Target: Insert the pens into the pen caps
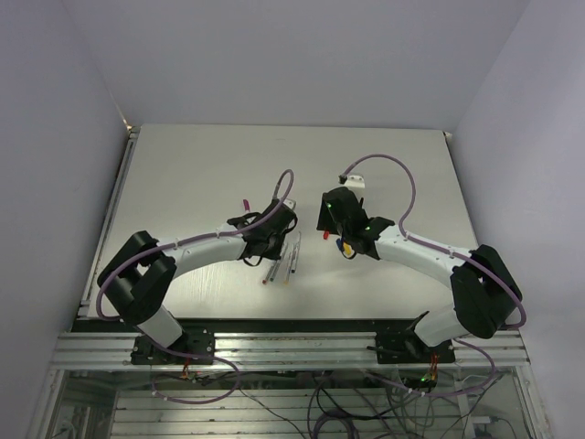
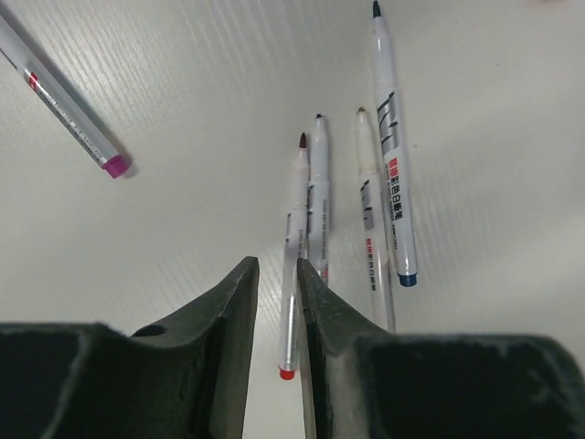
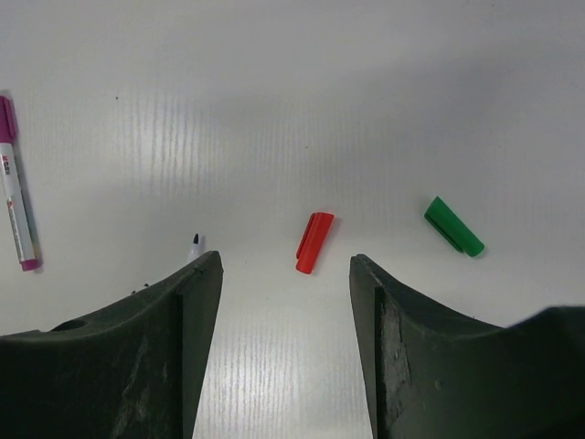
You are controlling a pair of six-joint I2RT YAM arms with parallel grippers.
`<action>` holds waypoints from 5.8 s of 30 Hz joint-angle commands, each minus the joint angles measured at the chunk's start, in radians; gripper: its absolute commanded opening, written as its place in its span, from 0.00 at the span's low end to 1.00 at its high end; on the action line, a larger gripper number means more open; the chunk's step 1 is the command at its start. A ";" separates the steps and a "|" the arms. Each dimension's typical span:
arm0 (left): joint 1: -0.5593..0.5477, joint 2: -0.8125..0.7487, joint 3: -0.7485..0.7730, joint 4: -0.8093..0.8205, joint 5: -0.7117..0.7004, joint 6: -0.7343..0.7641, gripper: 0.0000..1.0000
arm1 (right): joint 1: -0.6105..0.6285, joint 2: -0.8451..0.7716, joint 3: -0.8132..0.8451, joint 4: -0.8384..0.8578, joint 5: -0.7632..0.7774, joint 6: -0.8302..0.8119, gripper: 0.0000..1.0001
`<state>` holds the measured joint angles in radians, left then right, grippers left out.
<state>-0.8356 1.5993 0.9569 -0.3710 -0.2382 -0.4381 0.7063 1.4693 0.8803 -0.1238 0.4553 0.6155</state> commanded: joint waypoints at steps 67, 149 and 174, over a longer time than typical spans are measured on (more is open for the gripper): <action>-0.033 0.145 -0.036 -0.077 -0.035 -0.065 0.27 | 0.003 0.013 -0.024 0.030 -0.041 0.038 0.58; -0.033 -0.305 -0.184 0.049 -0.110 -0.105 0.07 | -0.068 0.404 0.154 -0.128 -0.076 0.124 0.00; -0.033 -0.444 -0.228 0.392 0.146 -0.041 0.07 | -0.056 -0.184 -0.014 0.330 -0.264 -0.122 0.00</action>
<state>-0.8661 1.1709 0.7292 -0.1093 -0.1612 -0.5003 0.6437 1.3590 0.9298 0.0441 0.2523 0.5495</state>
